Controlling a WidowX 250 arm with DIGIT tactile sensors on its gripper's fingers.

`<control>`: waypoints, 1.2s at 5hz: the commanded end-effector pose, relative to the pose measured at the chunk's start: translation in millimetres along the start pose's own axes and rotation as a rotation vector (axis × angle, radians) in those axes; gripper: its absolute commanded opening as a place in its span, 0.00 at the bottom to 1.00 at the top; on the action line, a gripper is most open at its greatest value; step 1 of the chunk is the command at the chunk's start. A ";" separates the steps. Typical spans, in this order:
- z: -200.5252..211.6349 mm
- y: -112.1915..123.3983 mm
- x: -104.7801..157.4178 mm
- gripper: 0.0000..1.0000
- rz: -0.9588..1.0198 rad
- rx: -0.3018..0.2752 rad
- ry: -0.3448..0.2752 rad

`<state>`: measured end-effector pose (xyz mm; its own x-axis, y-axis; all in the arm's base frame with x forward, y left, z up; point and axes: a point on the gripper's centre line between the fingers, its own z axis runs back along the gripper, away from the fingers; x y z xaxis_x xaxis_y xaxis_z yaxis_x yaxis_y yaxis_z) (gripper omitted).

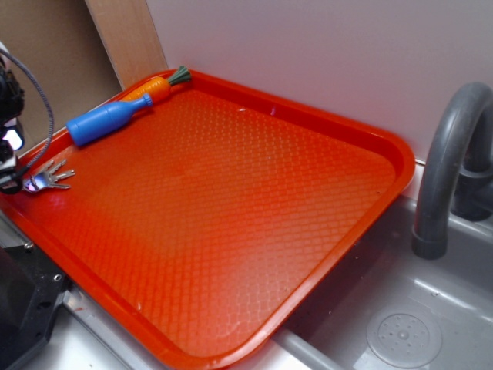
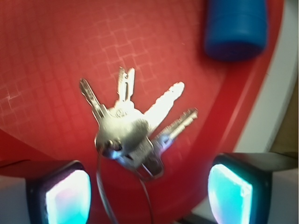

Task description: Grab the silver keys.

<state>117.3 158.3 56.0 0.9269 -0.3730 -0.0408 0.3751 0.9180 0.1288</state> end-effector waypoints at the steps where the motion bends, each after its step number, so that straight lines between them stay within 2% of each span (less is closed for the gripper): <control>1: 2.4 -6.5 0.0 0.95 -0.014 0.025 0.010; 2: -1.8 -6.6 0.7 0.00 0.015 0.010 0.051; 4: -19.2 -12.3 9.7 0.00 0.024 0.021 0.125; 6: -22.2 -13.5 14.6 0.00 0.046 0.029 0.157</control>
<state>121.3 150.2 31.2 0.9369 -0.2901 -0.1953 0.3204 0.9359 0.1466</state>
